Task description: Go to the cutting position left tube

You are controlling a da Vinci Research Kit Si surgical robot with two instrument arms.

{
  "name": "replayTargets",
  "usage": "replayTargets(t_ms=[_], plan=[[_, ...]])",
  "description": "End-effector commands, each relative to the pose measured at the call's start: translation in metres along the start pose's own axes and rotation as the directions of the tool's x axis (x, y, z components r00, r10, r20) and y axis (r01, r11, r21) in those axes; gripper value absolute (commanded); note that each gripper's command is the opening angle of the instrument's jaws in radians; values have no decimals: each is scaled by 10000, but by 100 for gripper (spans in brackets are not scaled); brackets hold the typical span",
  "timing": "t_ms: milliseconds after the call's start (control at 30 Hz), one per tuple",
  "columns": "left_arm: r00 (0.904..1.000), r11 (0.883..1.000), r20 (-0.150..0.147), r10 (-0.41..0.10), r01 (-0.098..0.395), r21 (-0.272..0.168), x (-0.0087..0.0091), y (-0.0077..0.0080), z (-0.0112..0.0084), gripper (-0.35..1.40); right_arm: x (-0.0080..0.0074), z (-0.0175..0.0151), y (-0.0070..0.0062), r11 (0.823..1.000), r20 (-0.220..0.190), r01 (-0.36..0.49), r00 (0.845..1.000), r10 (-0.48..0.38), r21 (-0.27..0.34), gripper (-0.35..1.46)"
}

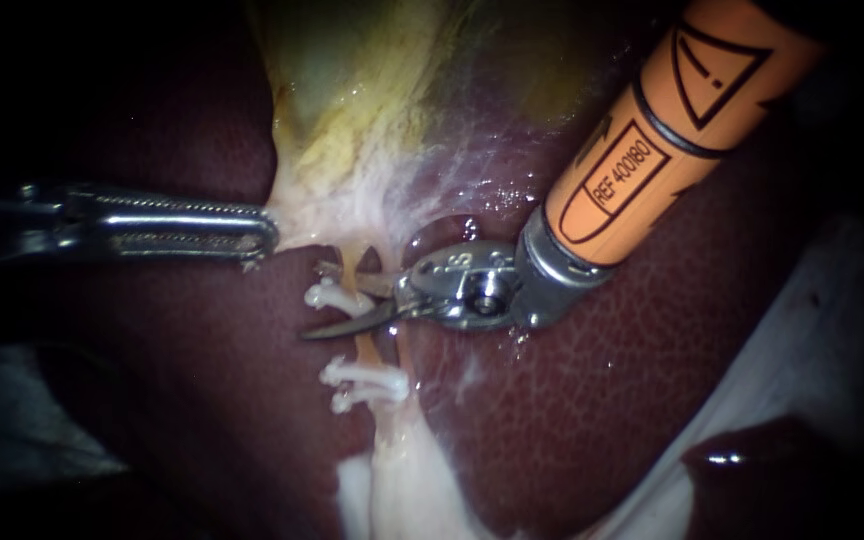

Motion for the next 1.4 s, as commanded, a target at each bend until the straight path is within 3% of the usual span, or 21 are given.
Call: replayTargets(t_ms=[33,300,667,1400], plan=[[10000,10000,-1,3,-3,-7,1,0,-1,-35,1,-1,0,10000,-27,2,10000,-2,10,129],[10000,10000,11,4,-3,-45,0,-7,-6,-35,5,-17,-7,9999,-59,-24,10000,25,102,132],[9999,10000,-103,-37,37,-35,5,-13,-21,-35,-2,-30,-9,9995,-42,-226,9997,227,227,136],[9998,10000,-176,-77,78,44,10,-18,-28,-35,-28,3,-11,9967,187,-452,9989,440,677,136]])
